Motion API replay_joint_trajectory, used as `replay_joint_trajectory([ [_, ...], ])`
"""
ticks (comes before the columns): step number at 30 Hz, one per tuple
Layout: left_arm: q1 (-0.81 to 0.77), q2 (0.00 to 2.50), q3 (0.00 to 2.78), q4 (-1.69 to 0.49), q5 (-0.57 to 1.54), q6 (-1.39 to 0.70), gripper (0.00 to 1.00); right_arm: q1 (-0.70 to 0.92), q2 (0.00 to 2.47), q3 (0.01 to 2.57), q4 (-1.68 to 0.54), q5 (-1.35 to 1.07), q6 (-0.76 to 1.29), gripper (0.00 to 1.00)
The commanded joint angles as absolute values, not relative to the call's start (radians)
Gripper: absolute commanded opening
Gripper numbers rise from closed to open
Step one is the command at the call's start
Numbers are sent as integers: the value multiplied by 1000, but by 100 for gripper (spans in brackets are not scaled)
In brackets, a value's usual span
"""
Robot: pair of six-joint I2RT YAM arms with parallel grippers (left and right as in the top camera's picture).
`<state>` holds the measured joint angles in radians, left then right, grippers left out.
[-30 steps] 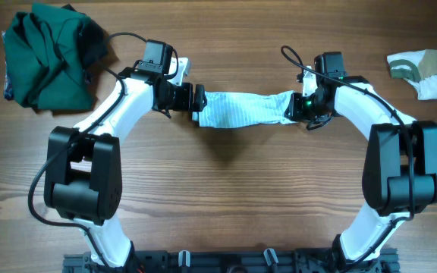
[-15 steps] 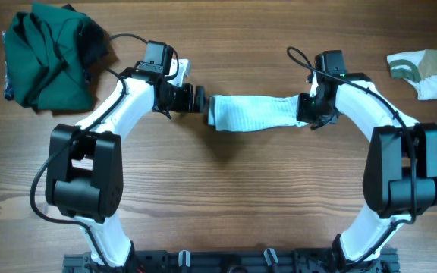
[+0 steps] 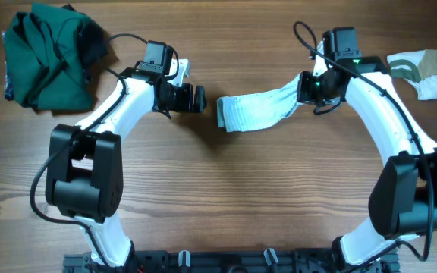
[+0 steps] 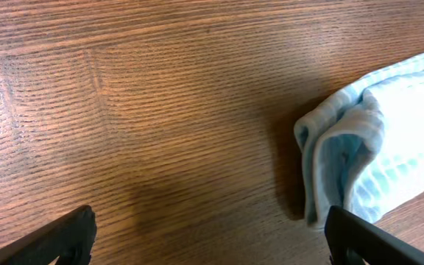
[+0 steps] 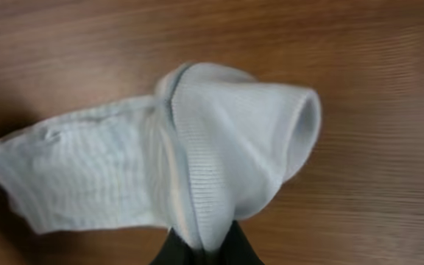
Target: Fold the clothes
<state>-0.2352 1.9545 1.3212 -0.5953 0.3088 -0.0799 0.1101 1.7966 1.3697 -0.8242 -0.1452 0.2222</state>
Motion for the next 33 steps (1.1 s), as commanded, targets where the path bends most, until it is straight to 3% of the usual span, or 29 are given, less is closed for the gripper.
replay_joint_trajectory([
  [1,-233,1968,1309,-592,303,-57,100,178,1782,1386,-824,-201,213,4],
  [11,-233,1968,1309,-593,303,-57,100,315,1784,1383,-820,-204,239,4],
  [33,-233,1968,1309,-591,303,-61,100,404,1794,1330,-714,-275,345,4],
])
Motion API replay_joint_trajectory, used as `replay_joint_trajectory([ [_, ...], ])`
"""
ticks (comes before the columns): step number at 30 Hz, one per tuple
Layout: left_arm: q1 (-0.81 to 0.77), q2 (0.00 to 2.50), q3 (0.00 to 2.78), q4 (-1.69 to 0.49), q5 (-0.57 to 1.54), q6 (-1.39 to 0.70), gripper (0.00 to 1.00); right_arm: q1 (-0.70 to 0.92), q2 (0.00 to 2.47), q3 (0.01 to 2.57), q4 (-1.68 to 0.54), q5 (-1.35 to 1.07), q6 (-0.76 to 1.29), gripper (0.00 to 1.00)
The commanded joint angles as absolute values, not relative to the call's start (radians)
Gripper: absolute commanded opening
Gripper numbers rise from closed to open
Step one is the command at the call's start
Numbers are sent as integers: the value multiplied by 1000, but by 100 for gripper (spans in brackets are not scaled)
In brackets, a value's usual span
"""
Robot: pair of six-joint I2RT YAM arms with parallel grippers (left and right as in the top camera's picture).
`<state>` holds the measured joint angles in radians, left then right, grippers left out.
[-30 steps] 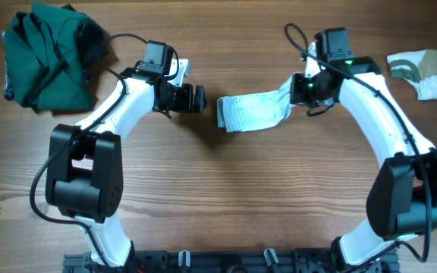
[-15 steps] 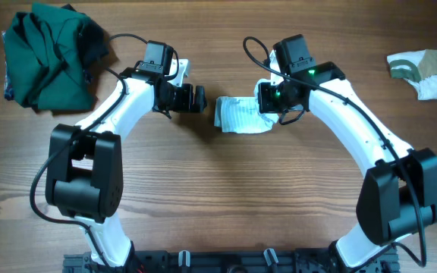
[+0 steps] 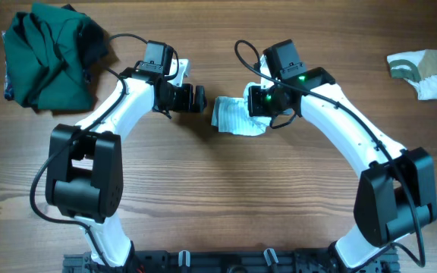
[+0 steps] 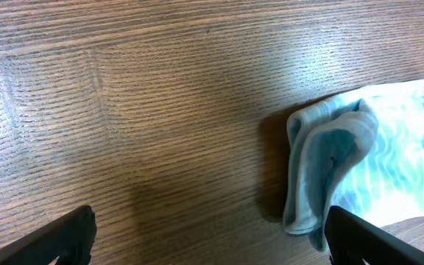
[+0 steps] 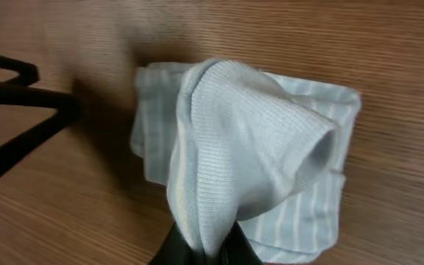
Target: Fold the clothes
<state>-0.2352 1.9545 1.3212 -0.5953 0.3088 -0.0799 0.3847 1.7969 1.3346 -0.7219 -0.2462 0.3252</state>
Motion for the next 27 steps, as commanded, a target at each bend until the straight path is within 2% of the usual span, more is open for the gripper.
replay_joint_trajectory([
  [1,-233,1968,1309,-591,303,-61,100,408,1794,1330,-714,-275,345,4],
  [4,-233,1968,1309,-585,303,-61,100,422,1794,1330,-714,-275,345,8],
  [5,-233,1968,1309,-584,303,-61,100,425,1794,1330,-714,-274,345,14],
  [6,-233,1968,1309,-584,303,-61,100,427,1794,1330,-714,-274,344,27],
  [8,-233,1968,1309,-584,303,-61,100,429,1794,1330,-712,-274,345,35],
  [9,-233,1968,1309,-584,303,-61,100,429,1794,1330,-711,-274,345,44],
  [10,-233,1968,1309,-584,303,-61,100,429,1794,1330,-711,-275,345,49],
  [17,-233,1968,1309,-583,303,-61,100,429,1794,1330,-711,-274,344,53],
  [23,-233,1946,1309,-601,368,-61,100,429,1794,1330,-690,-251,344,63],
  [27,-243,1866,1309,-639,457,-60,100,414,1794,1330,-685,-92,382,71],
])
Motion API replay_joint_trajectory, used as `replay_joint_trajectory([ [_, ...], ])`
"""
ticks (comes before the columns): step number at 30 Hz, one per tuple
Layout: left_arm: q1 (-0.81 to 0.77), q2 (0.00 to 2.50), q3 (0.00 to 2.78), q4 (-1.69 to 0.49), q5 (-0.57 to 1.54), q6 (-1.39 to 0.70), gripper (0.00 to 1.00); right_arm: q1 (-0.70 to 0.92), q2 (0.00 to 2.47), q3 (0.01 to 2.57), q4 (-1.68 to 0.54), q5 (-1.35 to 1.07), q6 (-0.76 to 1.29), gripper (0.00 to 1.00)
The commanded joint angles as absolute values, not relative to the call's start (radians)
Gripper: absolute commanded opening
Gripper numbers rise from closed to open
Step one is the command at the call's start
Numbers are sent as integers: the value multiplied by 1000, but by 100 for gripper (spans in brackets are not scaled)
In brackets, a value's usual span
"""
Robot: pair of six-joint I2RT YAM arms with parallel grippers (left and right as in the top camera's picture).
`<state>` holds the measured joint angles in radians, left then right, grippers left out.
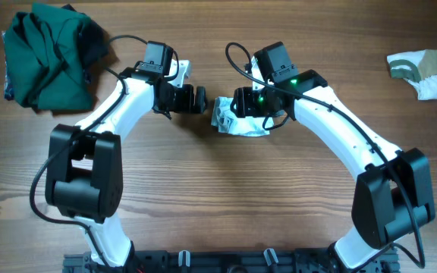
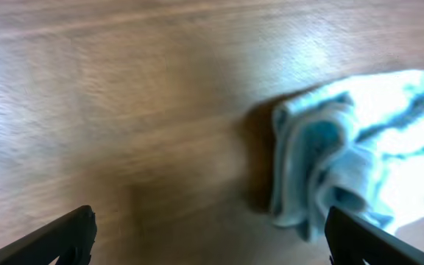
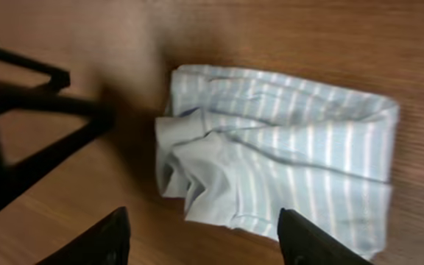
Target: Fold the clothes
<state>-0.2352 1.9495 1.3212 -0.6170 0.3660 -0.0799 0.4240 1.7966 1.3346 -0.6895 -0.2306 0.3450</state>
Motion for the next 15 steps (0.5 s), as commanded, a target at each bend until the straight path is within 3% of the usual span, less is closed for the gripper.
replay_joint_trajectory([
  [1,-253,1845,1309,-656,456,-54,100,393,1794,1330,-684,-51,408,75],
  [4,-299,1792,1309,-697,453,-28,100,288,1794,1330,-679,-62,429,81],
  [9,-339,1798,1309,-635,453,-59,100,91,1794,1330,-694,-242,365,82],
  [15,-339,1849,1309,-606,490,-133,100,-7,1794,1330,-735,-301,271,84],
])
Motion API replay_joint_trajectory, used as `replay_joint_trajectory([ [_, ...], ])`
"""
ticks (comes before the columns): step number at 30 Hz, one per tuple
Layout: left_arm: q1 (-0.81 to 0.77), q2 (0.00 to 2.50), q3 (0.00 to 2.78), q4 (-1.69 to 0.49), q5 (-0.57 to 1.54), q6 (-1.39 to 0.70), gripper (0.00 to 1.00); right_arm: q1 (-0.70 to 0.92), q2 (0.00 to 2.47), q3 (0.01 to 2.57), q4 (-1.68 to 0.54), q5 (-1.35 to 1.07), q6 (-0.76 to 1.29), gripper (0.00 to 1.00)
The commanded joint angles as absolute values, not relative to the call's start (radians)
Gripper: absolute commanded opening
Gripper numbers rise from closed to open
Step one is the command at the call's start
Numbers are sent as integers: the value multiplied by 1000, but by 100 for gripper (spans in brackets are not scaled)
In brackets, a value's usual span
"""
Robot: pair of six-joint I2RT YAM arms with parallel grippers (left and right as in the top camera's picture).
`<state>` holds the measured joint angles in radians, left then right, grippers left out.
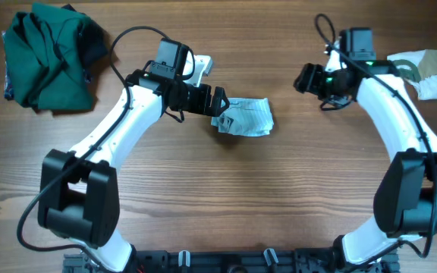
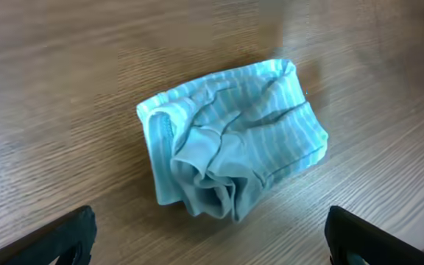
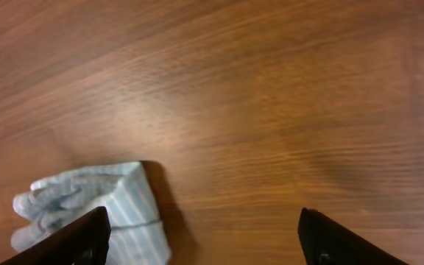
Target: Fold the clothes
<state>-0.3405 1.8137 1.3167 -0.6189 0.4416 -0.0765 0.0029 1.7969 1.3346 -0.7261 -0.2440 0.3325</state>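
A light blue striped sock [image 1: 243, 117] lies folded in a small bundle at the table's middle. The left wrist view shows it whole [image 2: 230, 136], its bunched cuff toward the camera. My left gripper [image 1: 218, 101] stands open just left of the bundle, its fingertips in the bottom corners of the wrist view [image 2: 210, 239], holding nothing. My right gripper [image 1: 302, 79] is open and empty, well to the right of the sock. Its wrist view catches only the sock's corner [image 3: 87, 213] at the lower left, beside the left finger of the gripper [image 3: 201, 235].
A heap of dark green clothing [image 1: 48, 53] sits at the back left corner. A crumpled white and olive sock [image 1: 422, 72] lies at the back right, close to the right arm. Bare wooden table [image 1: 218, 197] stretches across the front.
My right gripper, then open right over the folded sock, now sits far off to the right. My left gripper has moved right, up to the sock's left edge.
First my right gripper was shut on the cuff of the stretched-out sock, the left gripper open beside its toe end. Then the cuff was over the toe end, the sock doubled. Then the right gripper was open, the sock folded. Now it lies alone.
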Motion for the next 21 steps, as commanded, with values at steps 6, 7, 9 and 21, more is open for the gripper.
replay_joint_trajectory([
  [6,-331,1901,1309,-548,489,-146,100,-8,1794,1330,-750,-301,261,85],
  [7,-323,1914,1309,-546,489,-142,100,-8,1794,1330,-757,-301,261,85],
  [9,-296,1939,1309,-550,499,-131,100,-8,1794,1330,-768,-301,248,85],
  [21,-279,2072,1309,-538,690,-83,100,-8,1794,1330,-775,-307,239,85],
])
